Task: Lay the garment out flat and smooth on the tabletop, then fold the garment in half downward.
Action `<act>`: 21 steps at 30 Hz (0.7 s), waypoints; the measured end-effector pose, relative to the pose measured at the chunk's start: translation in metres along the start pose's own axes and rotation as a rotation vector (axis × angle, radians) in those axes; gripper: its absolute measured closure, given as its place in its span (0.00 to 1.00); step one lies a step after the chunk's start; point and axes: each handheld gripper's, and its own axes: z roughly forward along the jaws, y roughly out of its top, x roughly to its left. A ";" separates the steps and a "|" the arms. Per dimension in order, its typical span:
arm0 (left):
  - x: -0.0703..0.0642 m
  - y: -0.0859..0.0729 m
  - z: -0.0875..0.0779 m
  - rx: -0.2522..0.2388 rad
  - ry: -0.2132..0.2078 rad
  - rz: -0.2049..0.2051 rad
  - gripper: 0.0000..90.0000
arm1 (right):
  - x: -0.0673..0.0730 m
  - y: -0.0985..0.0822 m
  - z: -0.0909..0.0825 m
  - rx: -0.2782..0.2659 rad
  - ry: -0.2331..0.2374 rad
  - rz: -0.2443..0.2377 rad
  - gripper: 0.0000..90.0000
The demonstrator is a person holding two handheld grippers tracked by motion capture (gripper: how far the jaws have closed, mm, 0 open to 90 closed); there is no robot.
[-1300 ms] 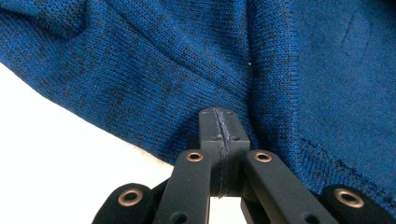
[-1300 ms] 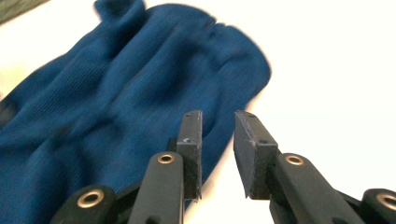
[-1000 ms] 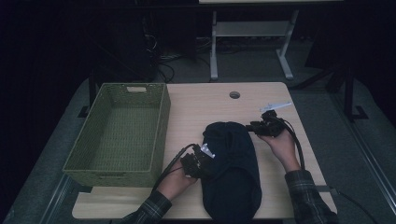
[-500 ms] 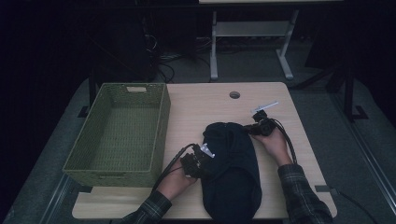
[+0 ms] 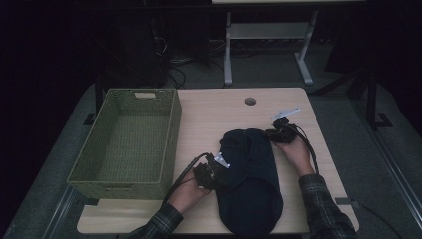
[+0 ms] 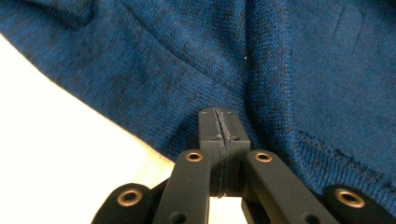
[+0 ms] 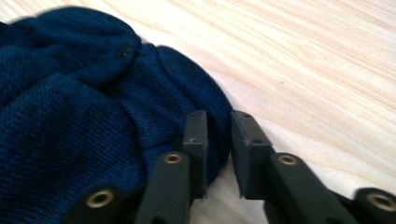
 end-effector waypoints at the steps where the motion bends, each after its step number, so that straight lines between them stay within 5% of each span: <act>1: 0.001 0.001 -0.001 -0.002 -0.001 -0.001 0.94 | 0.000 0.000 -0.002 -0.006 0.002 0.005 0.78; 7: 0.010 0.014 -0.014 -0.031 0.013 -0.009 0.89 | -0.004 0.001 -0.015 -0.050 0.032 0.029 0.69; 21: 0.039 0.050 -0.044 -0.134 0.061 -0.009 0.63 | -0.002 0.009 -0.029 -0.040 0.078 0.033 0.63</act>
